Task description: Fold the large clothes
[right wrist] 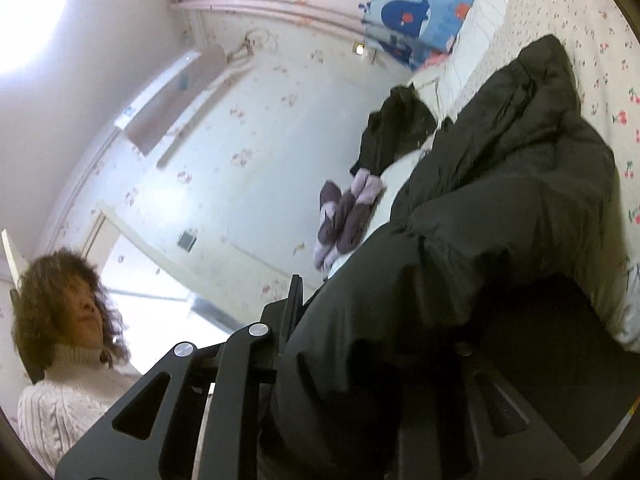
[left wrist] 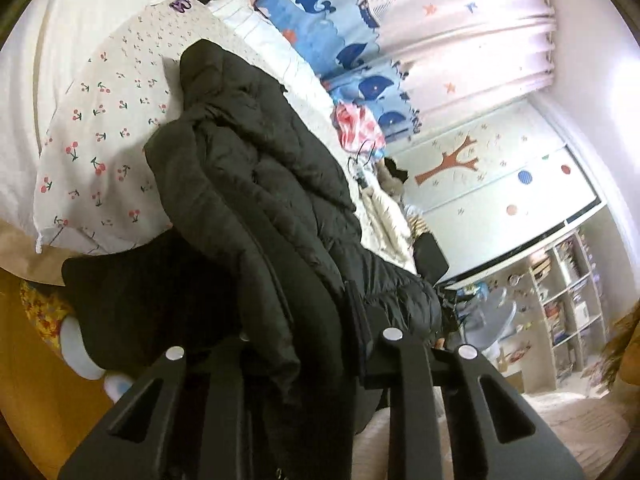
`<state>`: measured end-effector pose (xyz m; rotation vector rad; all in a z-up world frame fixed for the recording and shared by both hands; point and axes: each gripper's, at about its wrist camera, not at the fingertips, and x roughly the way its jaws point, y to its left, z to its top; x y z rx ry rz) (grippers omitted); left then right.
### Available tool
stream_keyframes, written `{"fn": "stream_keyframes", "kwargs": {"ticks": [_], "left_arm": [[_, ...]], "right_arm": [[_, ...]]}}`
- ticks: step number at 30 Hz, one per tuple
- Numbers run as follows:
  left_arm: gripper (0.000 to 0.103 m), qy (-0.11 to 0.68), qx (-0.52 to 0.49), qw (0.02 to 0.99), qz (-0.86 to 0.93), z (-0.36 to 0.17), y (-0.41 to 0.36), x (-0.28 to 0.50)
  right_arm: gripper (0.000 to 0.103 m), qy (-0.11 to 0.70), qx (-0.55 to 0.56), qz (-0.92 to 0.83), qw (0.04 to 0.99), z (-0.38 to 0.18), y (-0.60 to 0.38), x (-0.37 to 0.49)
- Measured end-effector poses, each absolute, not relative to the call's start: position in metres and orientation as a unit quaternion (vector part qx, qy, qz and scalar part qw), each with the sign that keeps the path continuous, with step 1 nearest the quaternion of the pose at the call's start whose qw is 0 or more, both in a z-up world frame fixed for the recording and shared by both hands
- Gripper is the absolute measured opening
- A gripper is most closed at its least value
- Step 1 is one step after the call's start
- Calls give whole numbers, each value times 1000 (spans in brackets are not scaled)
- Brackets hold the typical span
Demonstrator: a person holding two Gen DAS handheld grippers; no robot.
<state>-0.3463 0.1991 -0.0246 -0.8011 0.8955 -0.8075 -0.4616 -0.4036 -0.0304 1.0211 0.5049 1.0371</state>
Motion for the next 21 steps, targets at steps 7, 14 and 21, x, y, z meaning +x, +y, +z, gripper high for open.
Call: {"fn": "stream_keyframes", "kwargs": {"ticks": [7,14,21], "left_arm": [[25,386,-392,745,-377,-19,202,-335],[25,358,-429,739,-377,-12,211,-317],[25,318,-470,739,-362,5,219,-277]], "right_arm": [[19,215,465,463,723,-19,-417,-448],[19,197,472,460,726,-9,-421,-433],[19,176,479,448,734,10,-425,-397]]}}
